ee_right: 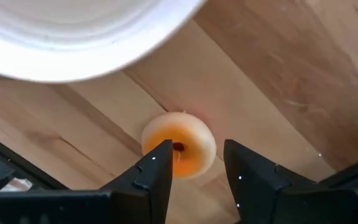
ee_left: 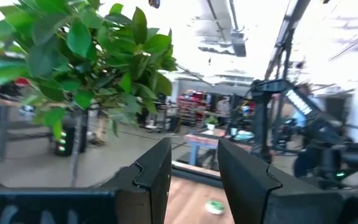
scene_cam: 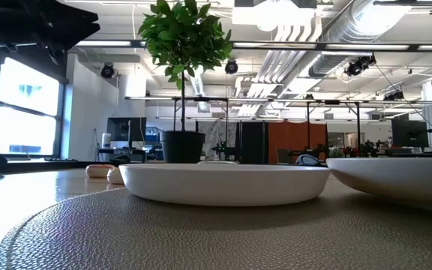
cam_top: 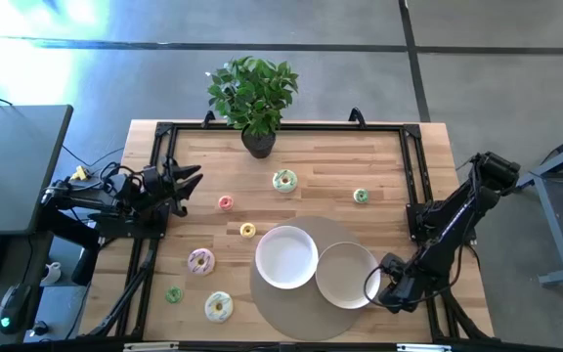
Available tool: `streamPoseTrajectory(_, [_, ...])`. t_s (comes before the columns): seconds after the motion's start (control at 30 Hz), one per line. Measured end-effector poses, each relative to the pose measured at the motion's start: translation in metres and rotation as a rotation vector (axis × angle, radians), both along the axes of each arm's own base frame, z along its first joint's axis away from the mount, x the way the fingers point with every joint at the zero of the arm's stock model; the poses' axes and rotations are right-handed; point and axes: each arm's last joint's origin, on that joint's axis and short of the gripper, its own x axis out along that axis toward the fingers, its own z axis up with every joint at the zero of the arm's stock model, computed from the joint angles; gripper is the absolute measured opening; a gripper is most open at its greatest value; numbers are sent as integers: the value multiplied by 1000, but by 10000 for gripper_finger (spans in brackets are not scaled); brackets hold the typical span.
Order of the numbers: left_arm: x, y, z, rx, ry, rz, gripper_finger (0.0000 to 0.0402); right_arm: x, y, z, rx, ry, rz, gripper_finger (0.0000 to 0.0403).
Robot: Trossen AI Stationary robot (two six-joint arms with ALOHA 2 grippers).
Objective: Pick & Place donuts
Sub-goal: Put the small orange doughnut on the gray plate
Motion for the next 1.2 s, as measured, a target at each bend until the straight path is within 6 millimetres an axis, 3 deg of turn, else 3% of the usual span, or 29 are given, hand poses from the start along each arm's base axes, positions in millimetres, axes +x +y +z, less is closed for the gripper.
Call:
streamPoseTrajectory(0.47, [2, -2, -2, -121, -31, -128, 129, 6, 8, -22, -32, 37, 102, 134])
streamPoseTrajectory(0.57, [2, -2, -2, -125, -32, -124, 129, 6, 8, -22, -42, 14, 124, 107])
streamPoseTrajectory(0.73, [2, -2, -2, -126, -28, -121, 129, 7, 5, -15, -9, -7, 132, 17])
streamPoseTrajectory(0.87, [2, -2, -3, -126, -28, -121, 129, 11, 0, 4, 88, -56, 119, 20])
streamPoseTrajectory(1.03, [3, -2, -6, -124, 9, -119, 129, 12, -18, 32, 48, -277, 105, 6])
streamPoseTrajectory(1.2, [5, -2, -12, -185, 55, -135, 129, 16, -38, 49, -388, -688, 179, 16])
